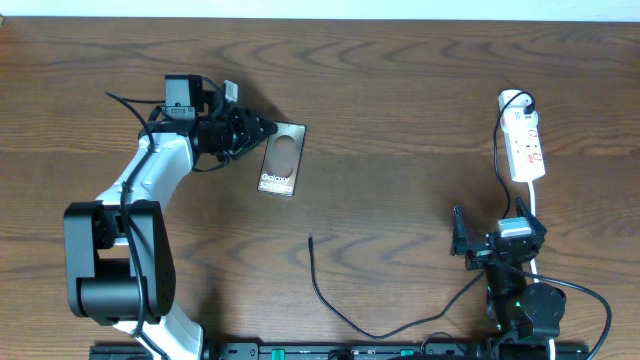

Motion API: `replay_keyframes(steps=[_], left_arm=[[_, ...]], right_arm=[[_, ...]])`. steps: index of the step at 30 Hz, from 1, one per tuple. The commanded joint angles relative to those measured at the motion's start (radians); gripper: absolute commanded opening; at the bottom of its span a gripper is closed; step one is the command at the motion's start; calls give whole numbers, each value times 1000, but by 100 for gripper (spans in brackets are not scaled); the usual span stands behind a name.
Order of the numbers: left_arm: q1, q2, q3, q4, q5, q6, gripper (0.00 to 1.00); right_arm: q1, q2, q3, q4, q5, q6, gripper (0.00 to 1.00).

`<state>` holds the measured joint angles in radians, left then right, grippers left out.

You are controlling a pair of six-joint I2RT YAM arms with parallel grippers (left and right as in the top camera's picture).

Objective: Plug charger to phone and switch on socket

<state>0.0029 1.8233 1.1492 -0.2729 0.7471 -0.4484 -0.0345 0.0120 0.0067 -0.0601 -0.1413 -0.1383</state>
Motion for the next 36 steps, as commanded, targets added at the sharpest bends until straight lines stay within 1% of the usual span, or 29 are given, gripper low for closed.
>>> replay_keyframes(steps=[1, 3, 4, 12, 34, 36], left_arm=[[3, -21, 20, -6, -141, 10, 73], [3, -21, 20, -14, -206, 10, 91], [3, -21, 20, -13, -249, 10, 92], [3, -21, 20, -13, -350, 10, 92], [3, -21, 20, -13, -352, 10, 92], [14, -21, 20, -37, -378, 10, 92]], right_arm=[[4, -3, -1, -4, 0, 11, 99], [4, -3, -1, -4, 0, 11, 99], [4, -3, -1, -4, 0, 11, 99], [4, -3, -1, -4, 0, 11, 99], [4, -3, -1, -4, 0, 11, 99], [4, -3, -1, -4, 0, 11, 99]])
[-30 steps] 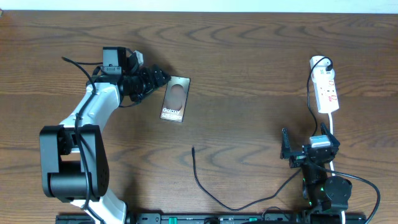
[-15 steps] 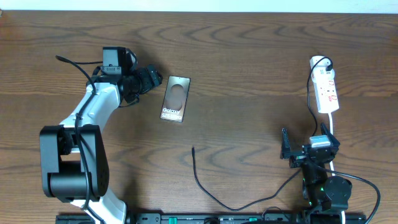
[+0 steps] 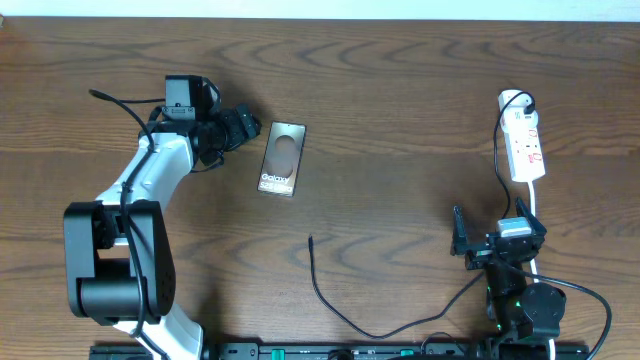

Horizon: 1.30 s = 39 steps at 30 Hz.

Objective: Plug charger to phone and switch on socket

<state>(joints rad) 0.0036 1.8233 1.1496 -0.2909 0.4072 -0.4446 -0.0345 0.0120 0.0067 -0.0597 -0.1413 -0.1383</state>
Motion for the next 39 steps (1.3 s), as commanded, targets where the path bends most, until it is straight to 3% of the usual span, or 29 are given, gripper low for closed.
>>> replay_keyframes(steps=[1, 13, 17, 27, 34, 39], left_arm=[[21, -21, 19, -24, -38, 6, 92], [171, -37, 19, -173, -27, 6, 93], [190, -99, 3, -166, -29, 74, 92], [188, -441, -150, -30, -62, 379, 92], [187, -734, -375, 111, -61, 453, 92], [187, -941, -595, 293, -61, 498, 93]], right_arm=[[4, -3, -1, -4, 0, 11, 99], [4, -3, -1, -4, 0, 11, 99], [4, -3, -1, -4, 0, 11, 99], [4, -3, -1, -4, 0, 11, 99], [4, -3, -1, -4, 0, 11, 99], [4, -3, -1, -4, 0, 11, 99]])
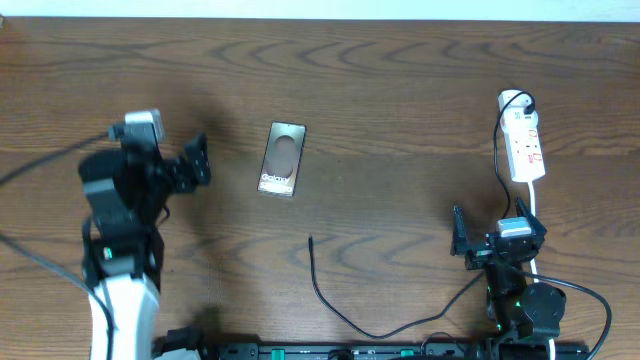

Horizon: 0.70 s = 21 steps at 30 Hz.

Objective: Plug charger to phone and switch on socket

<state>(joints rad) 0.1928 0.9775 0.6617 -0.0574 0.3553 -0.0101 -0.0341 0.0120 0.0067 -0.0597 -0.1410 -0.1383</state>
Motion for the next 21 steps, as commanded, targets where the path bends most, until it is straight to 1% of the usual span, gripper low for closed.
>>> replay_keyframes(steps=[1, 9, 12, 14, 15, 21], left_arm=[[-2, -131, -148, 95, -9, 72, 93], [-64, -425, -463, 395, -10, 205, 92], [-78, -536, -565, 494, -13, 218, 92], [-83, -622, -629, 528, -22, 219, 92], [-84, -652, -647, 531, -27, 218, 92], [-85, -863, -658, 327, -59, 216, 93]], right_arm=[[4, -3, -1, -4, 0, 11, 99], [4, -3, -1, -4, 0, 11, 99], [4, -3, -1, -4, 0, 11, 99], [4, -3, -1, -4, 0, 11, 99], [4, -3, -1, -4, 0, 11, 99], [4, -3, -1, -4, 0, 11, 99]])
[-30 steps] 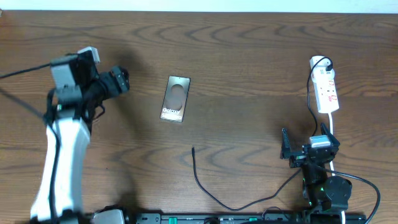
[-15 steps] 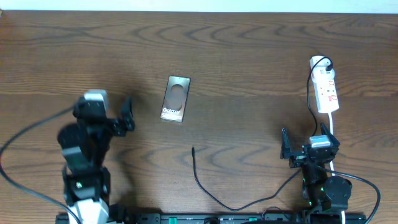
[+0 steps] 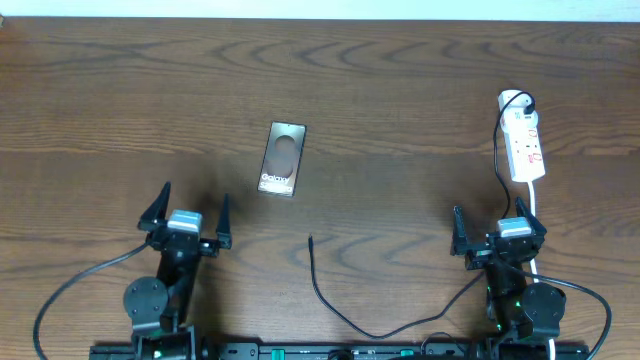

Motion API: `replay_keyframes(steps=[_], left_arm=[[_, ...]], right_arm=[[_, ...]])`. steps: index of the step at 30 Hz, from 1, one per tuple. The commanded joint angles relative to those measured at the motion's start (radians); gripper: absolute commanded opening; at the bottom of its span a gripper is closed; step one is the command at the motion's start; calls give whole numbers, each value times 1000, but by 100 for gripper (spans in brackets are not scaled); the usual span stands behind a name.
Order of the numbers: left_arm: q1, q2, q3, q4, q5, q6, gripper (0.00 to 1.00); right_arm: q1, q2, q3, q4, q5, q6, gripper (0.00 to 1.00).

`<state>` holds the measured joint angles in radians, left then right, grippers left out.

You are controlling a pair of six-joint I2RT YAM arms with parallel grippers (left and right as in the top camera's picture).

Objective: Plug charger to phone and switch on socket

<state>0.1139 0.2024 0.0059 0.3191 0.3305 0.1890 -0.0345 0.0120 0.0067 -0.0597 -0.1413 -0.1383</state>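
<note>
A dark phone (image 3: 281,159) lies flat on the wooden table, left of centre, nothing touching it. The black charger cable (image 3: 330,300) curves across the near middle, its free plug end (image 3: 311,240) lying loose below and to the right of the phone. A white socket strip (image 3: 525,148) with a plug in its far end lies at the far right. My left gripper (image 3: 188,205) sits low at the near left, open, fingers spread and empty. My right gripper (image 3: 497,228) rests at the near right below the socket strip, open and empty.
A white lead (image 3: 533,205) runs from the socket strip down past the right arm. Black cables trail from both arm bases along the table's near edge (image 3: 320,350).
The left arm has drawn back from the left middle of the table to its base at the near left, gripper open. Phone, cable and right arm are unchanged.
The left gripper was at the phone's left edge. It then stood slightly off the phone, which lay a little straighter. Later the arm was well to the left, and now it is folded at its base. The right arm never moved.
</note>
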Motion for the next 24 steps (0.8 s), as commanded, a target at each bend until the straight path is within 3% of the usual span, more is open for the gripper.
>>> replay_keyframes(steps=[1, 5, 10, 24], left_arm=[[-6, -116, -2, -90, -45, 16, 92], [-8, -199, -2, -250, -102, -11, 92], [-26, -201, -2, -393, -294, -255, 92], [-115, -201, -2, -393, -324, -216, 92]], right_arm=[[4, -3, -1, -4, 0, 11, 99], [4, -3, -1, -4, 0, 11, 99], [4, -3, -1, -4, 0, 11, 99], [4, -3, -1, -4, 0, 11, 99]])
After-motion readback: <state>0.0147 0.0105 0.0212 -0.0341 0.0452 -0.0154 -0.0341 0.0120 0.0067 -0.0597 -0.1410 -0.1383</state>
